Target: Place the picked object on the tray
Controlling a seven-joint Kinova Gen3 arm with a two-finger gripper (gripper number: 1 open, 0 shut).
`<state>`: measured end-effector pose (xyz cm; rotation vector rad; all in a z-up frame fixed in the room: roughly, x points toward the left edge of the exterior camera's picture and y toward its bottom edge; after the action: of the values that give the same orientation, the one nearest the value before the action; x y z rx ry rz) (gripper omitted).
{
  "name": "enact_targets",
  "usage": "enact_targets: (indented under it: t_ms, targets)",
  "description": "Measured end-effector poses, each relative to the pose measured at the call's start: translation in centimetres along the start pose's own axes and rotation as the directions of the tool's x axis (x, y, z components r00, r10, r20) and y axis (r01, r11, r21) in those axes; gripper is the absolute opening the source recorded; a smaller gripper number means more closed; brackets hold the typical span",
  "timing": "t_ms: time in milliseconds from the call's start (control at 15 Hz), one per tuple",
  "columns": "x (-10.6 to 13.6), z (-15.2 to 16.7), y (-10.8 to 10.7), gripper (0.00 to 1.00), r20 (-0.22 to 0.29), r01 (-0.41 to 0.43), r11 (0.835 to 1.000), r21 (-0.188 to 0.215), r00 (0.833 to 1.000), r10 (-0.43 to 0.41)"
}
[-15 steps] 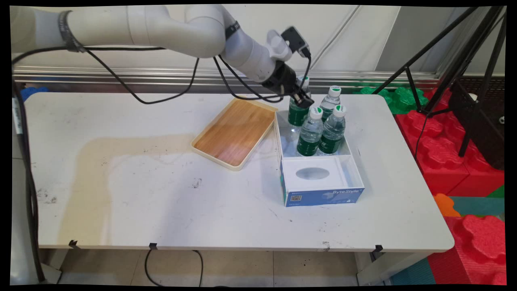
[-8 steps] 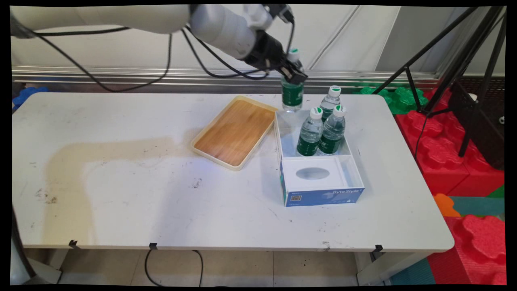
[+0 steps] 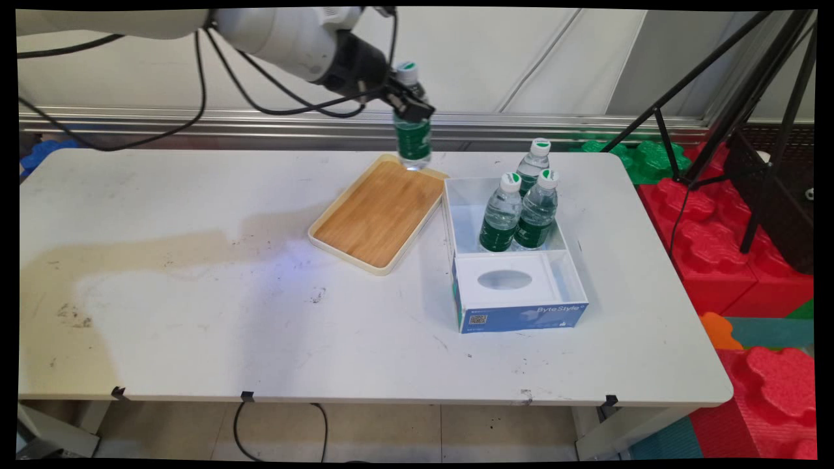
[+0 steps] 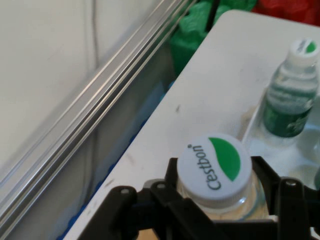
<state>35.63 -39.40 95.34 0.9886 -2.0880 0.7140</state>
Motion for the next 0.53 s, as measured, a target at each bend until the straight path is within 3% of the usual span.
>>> enact_targets:
  t_ms: [267,533]
  targets:
    - [-1.4,-0.7,-1.4,0.00,0.005,0.035,0.999,0.039,0.999,-0.035]
    - [-2.1,0.8,-2.7,0.00,0.011,0.054,0.996,0.072,0.998,-0.055]
